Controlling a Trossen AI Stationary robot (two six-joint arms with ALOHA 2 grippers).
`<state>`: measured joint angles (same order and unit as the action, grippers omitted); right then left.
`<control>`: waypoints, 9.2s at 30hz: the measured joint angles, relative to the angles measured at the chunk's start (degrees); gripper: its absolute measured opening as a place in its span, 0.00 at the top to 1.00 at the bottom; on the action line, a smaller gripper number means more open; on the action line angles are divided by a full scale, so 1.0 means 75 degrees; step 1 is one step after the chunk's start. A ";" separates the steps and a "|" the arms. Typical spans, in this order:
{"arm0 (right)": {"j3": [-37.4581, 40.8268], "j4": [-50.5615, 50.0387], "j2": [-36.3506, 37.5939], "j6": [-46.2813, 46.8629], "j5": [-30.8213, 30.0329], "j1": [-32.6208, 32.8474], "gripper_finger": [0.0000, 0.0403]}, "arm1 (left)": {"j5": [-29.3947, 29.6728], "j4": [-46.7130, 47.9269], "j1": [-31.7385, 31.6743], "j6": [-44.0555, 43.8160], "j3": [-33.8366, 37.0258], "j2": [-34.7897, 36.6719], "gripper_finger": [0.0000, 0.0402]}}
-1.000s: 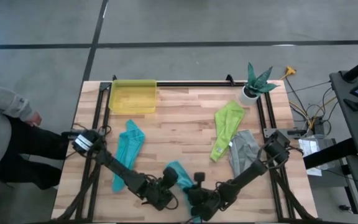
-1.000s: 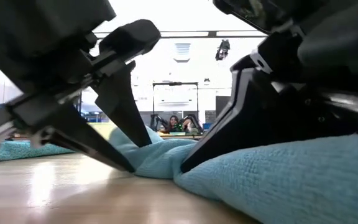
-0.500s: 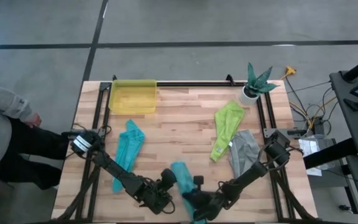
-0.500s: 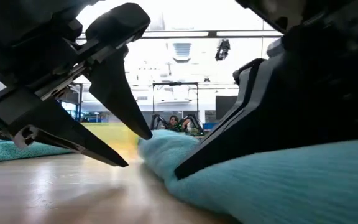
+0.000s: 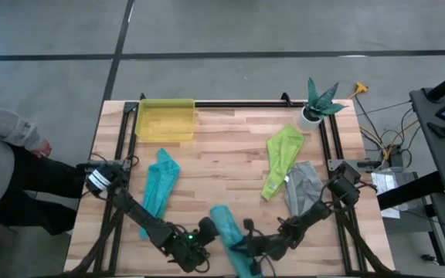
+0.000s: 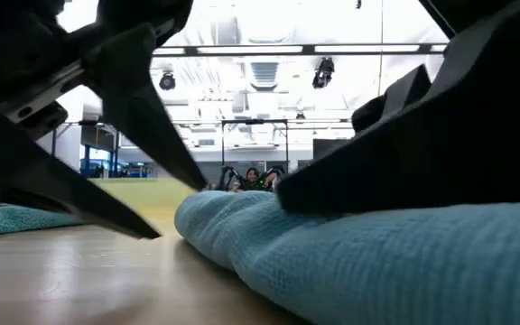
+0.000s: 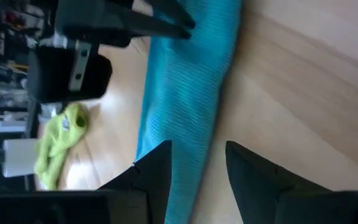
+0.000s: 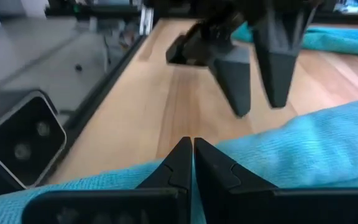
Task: Roll microfiber towels into tight, uniform cylinder then place into a basket
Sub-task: Roll the right light blue towel
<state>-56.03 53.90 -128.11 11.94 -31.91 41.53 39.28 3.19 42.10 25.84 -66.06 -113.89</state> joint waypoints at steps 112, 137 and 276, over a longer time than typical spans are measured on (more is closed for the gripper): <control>0.0014 -0.3786 0.1110 0.1093 -0.1155 0.0406 0.97 | -0.1801 -0.2143 -0.1314 0.1546 0.0318 -0.0681 0.99; -0.0023 -0.3477 0.0672 0.1884 -0.0745 0.0144 0.97 | -0.1055 -0.2583 -0.1123 0.1549 0.0248 -0.0609 0.98; -0.0506 -0.3788 0.0683 0.2391 -0.0663 0.1109 0.93 | -0.2405 -0.2496 -0.1605 0.0607 0.0219 -0.0647 0.70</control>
<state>-59.82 25.48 -122.99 29.88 -36.88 49.84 21.23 -15.53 30.06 30.39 -64.42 -118.74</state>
